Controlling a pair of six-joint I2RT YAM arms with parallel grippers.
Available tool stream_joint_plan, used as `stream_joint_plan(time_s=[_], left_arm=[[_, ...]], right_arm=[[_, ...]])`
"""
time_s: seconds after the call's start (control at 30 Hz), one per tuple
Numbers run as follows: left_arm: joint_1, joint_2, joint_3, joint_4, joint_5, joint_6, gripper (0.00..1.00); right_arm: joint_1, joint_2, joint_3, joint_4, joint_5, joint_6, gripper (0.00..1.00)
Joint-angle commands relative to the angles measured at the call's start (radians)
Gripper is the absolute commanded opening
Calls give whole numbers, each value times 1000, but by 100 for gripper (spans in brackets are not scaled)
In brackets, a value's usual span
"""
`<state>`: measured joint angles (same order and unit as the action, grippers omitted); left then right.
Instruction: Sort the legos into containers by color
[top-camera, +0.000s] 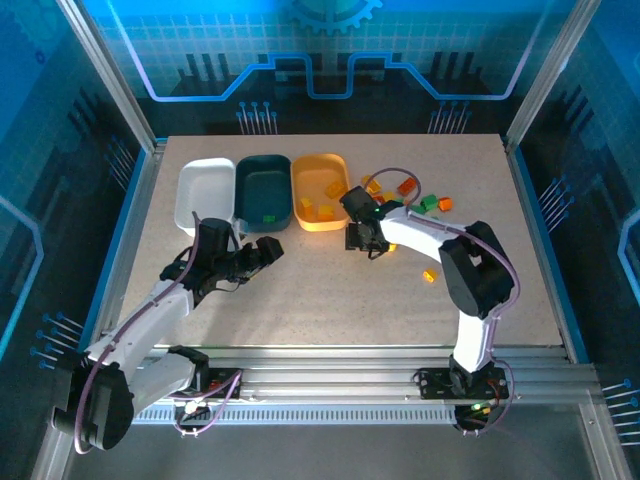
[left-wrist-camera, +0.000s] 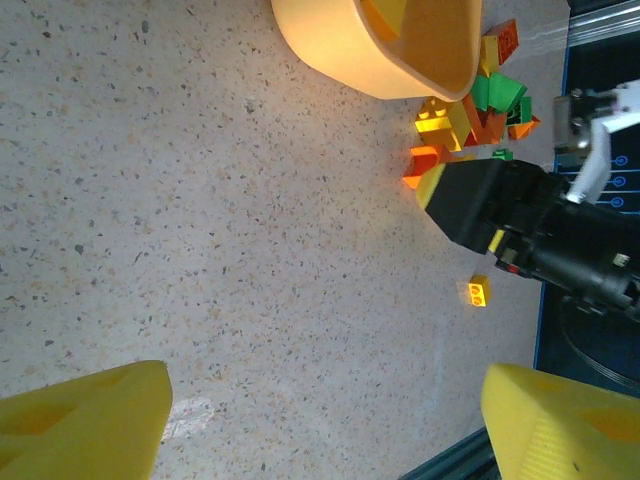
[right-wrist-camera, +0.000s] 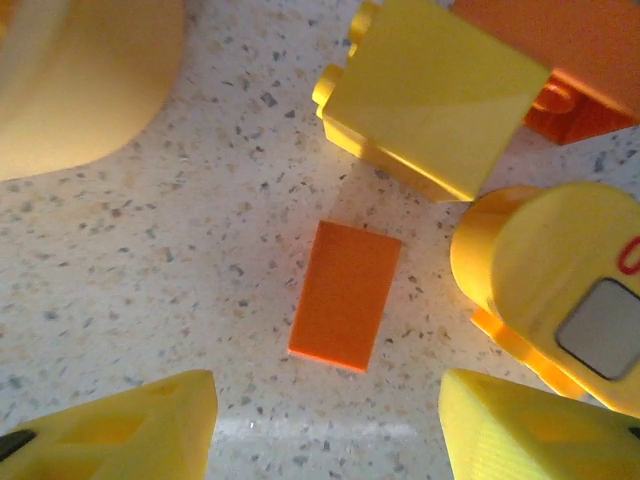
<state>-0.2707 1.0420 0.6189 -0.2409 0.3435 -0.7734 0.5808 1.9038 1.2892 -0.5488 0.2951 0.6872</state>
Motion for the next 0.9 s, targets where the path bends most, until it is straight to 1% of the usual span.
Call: stream_joint_plan(time_s=[0.0, 0.03, 0.1, 0.13, 0.2, 0.3, 0.4, 0.47, 0.53, 0.57, 0.6, 0.67, 0.7, 0.77, 0.87], left_arm=[[-7, -20, 4, -1, -24, 35, 83], [-7, -23, 4, -4, -26, 37, 84], [-7, -25, 7, -12, -32, 43, 84], [-7, -26, 8, -14, -34, 45, 84], [-7, -33, 11, -19, -39, 48, 85], [-7, -43, 18, -33, -54, 61, 86], [-1, -55, 37, -78, -87, 79, 86], [32, -75, 56, -129, -122, 82, 86], [140, -96, 72, -181, -119, 78, 86], [226, -104, 72, -205, -115, 57, 87], [309, -110, 63, -213, -102, 18, 88], [493, -127, -1, -153, -23, -93, 88], [547, -129, -30, -121, 7, -139, 89], [625, -120, -73, -90, 53, -203, 88], [671, -108, -104, -88, 88, -220, 88]], right_arm=[[-17, 62, 51, 12, 3, 33, 61], [-23, 77, 64, 8, 0, 38, 60], [-30, 96, 79, 11, 21, 45, 54], [-32, 100, 82, 15, 30, 48, 50], [-37, 111, 95, 14, 47, 45, 39], [-38, 120, 110, 10, 58, 25, 28], [-13, 76, 81, 21, 66, 15, 23], [27, 7, 55, 19, 75, 13, 22], [91, -66, 49, 40, 73, 0, 22], [128, -77, 75, 54, 55, -21, 22], [162, -66, 116, 83, 20, -52, 22], [224, 7, 213, 185, -86, -129, 21], [246, 50, 260, 228, -121, -156, 21], [284, 166, 386, 292, -192, -214, 20], [316, 310, 581, 315, -267, -280, 20]])
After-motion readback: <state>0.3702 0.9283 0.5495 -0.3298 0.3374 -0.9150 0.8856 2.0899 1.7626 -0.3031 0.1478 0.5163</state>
